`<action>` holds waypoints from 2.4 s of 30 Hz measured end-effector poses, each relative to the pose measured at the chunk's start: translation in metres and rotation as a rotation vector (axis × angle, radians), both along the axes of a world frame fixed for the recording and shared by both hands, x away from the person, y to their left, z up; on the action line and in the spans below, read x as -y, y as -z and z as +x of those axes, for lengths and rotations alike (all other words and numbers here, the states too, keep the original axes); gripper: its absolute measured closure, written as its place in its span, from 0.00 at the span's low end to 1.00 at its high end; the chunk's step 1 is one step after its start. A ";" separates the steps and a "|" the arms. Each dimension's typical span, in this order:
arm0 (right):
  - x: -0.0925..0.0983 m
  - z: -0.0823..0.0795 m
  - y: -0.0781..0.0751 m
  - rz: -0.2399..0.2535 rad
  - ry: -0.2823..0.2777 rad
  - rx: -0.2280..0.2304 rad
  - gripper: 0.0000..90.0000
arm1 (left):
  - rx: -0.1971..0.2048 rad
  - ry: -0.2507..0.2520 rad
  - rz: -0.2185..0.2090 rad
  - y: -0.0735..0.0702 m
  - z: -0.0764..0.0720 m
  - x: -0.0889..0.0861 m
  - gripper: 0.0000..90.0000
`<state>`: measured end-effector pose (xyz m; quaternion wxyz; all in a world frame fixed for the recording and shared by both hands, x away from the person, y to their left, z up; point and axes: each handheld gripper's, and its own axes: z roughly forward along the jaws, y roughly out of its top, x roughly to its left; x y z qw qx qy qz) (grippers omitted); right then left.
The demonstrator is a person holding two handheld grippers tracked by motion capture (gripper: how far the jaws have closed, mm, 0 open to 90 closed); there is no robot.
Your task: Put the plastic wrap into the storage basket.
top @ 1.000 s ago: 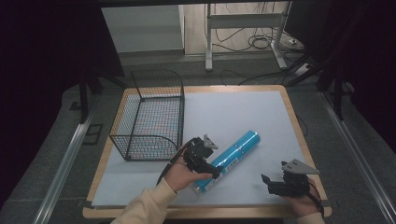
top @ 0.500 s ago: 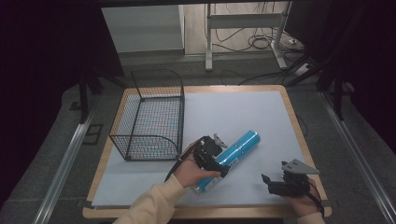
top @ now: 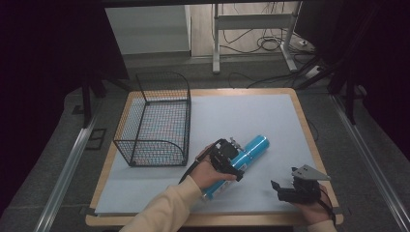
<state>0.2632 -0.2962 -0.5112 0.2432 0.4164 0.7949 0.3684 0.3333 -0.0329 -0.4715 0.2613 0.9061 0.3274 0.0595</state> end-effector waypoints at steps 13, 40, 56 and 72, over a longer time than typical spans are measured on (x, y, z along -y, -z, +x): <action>0.000 0.000 0.000 0.002 0.002 0.000 0.11 | -0.073 -0.005 0.075 0.018 0.019 0.024 0.18; 0.003 0.001 -0.001 -0.003 0.009 0.006 0.11 | -0.161 -0.003 0.128 0.019 0.031 0.022 0.35; 0.002 0.000 -0.001 -0.008 0.016 0.012 0.12 | -0.117 0.009 0.093 -0.023 0.028 0.001 0.35; 0.003 0.001 -0.001 -0.004 0.017 0.009 0.12 | -0.090 0.009 0.080 -0.043 0.030 -0.009 0.35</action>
